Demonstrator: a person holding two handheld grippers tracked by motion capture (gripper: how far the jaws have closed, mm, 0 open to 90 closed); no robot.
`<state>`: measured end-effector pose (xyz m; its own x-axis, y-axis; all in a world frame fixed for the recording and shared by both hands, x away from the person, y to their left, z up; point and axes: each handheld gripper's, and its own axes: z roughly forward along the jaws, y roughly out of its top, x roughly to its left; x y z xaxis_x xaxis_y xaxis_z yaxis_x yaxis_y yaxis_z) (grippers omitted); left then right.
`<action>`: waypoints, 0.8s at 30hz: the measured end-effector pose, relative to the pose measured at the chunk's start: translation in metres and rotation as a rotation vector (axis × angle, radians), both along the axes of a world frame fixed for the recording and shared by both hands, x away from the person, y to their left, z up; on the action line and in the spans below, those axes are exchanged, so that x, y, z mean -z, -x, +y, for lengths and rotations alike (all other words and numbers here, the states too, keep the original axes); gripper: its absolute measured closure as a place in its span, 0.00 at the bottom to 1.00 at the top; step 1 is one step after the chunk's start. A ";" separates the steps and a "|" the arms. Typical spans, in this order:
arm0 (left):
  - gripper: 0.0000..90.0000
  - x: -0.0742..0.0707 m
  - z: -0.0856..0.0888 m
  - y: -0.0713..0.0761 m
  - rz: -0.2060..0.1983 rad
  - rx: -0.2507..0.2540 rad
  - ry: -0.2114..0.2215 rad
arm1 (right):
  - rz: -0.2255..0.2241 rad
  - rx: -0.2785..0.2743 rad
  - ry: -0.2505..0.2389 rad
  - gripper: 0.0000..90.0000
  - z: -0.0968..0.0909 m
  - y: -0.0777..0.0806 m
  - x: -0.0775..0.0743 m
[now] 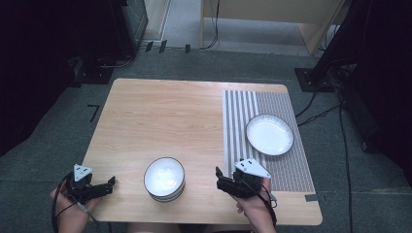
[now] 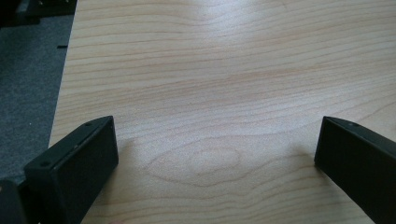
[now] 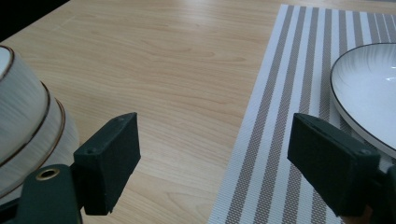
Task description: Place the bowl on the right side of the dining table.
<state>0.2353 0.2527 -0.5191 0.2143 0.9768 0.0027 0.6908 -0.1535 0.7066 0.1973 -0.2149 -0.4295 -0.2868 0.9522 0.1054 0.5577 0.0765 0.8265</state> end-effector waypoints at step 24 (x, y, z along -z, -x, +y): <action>0.00 0.000 0.000 0.000 0.001 0.000 -0.001 | -0.017 -0.065 -0.024 0.20 0.035 -0.003 -0.016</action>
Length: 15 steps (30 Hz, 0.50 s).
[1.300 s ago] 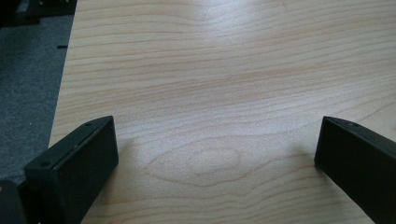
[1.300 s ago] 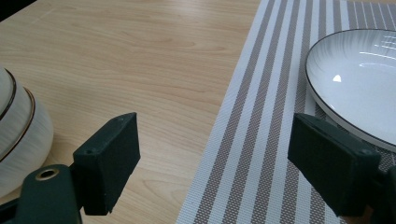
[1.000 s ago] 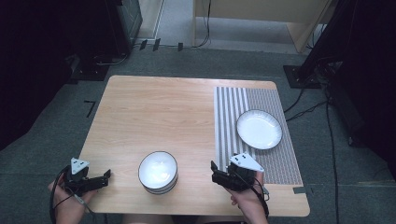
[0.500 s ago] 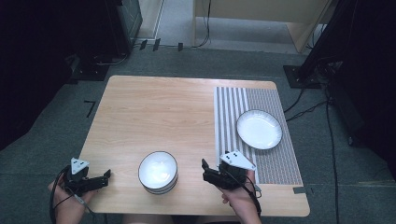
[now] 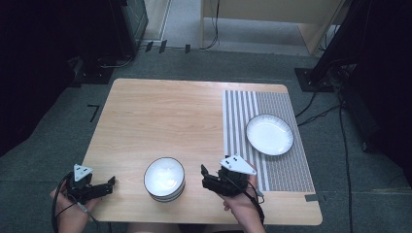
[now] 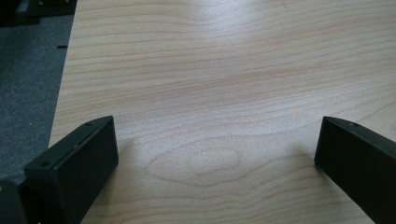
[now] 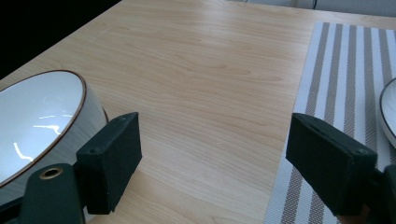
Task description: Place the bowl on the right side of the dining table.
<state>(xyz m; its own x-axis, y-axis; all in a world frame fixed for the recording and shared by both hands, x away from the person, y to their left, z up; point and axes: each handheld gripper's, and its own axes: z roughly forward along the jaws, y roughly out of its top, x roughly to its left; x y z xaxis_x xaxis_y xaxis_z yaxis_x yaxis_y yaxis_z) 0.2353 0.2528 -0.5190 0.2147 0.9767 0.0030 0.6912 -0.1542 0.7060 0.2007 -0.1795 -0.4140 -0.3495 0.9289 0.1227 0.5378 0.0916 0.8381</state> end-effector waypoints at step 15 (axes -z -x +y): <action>0.00 0.000 0.000 0.000 0.000 0.000 0.000 | 0.000 -0.035 -0.007 0.20 0.022 -0.002 -0.003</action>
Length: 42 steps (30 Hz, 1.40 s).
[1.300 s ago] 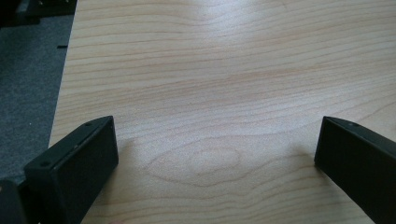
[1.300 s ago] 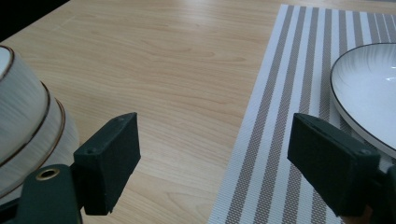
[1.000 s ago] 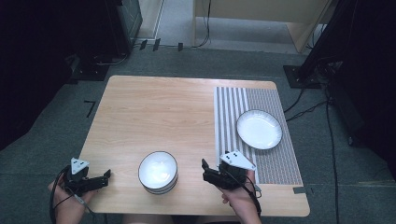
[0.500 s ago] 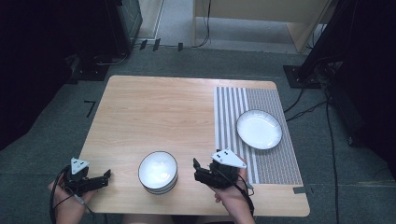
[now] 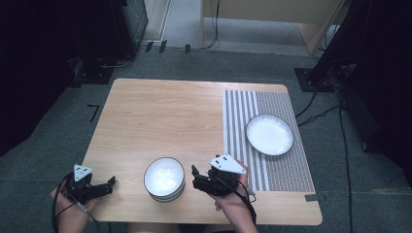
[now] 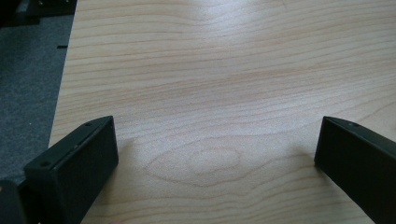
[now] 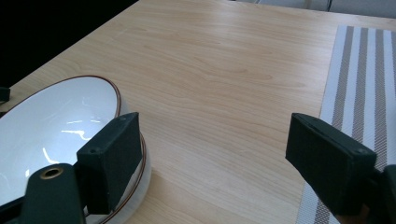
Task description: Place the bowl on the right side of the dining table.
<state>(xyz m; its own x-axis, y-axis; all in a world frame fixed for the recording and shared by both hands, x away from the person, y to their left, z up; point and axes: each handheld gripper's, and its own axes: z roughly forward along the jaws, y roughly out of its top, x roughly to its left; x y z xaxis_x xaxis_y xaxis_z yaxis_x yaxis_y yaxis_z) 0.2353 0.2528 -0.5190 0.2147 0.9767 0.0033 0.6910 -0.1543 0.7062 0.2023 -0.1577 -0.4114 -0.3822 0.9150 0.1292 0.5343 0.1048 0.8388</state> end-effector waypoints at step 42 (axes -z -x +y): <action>0.00 0.000 0.000 -0.001 0.000 0.002 0.000 | 0.078 -0.107 0.063 0.32 0.060 -0.004 0.022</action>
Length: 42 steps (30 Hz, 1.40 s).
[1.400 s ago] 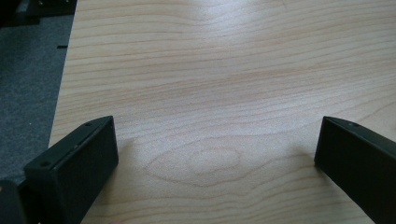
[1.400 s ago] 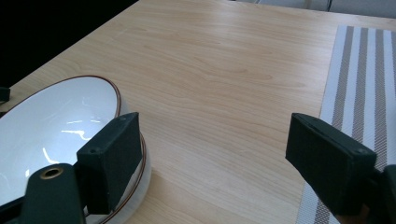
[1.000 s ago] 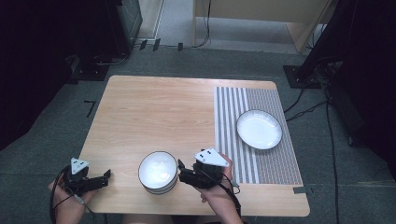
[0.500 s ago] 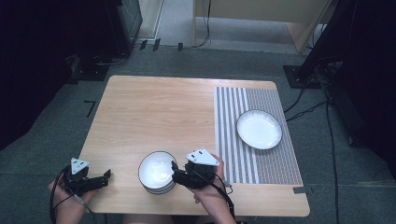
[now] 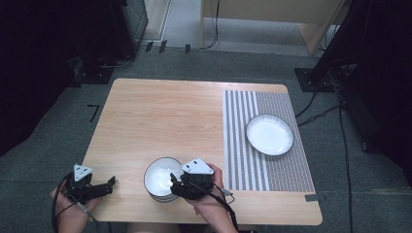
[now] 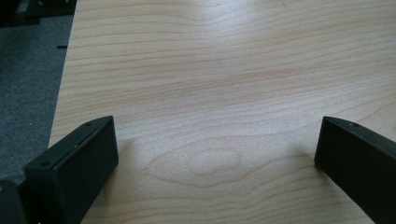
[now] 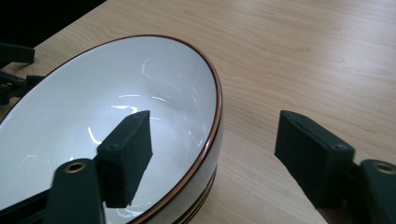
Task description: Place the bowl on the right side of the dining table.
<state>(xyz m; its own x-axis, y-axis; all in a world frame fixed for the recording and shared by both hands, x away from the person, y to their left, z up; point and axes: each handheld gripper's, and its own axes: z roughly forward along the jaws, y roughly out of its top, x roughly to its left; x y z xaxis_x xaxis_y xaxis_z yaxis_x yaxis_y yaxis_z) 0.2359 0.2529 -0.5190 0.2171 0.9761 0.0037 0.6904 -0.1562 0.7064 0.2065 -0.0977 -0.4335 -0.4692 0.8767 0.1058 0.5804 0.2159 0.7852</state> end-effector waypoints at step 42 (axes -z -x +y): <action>0.00 0.000 0.000 0.000 -0.001 -0.001 0.003 | -0.045 0.074 -0.051 0.93 0.007 -0.001 0.004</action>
<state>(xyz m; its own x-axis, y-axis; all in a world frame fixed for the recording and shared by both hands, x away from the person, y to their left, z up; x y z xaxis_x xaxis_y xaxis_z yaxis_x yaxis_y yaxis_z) 0.2364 0.2529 -0.5191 0.2157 0.9765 0.0013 0.6900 -0.1534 0.7074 0.2076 -0.0909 -0.4376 -0.4085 0.9032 0.1317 0.5569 0.1323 0.8200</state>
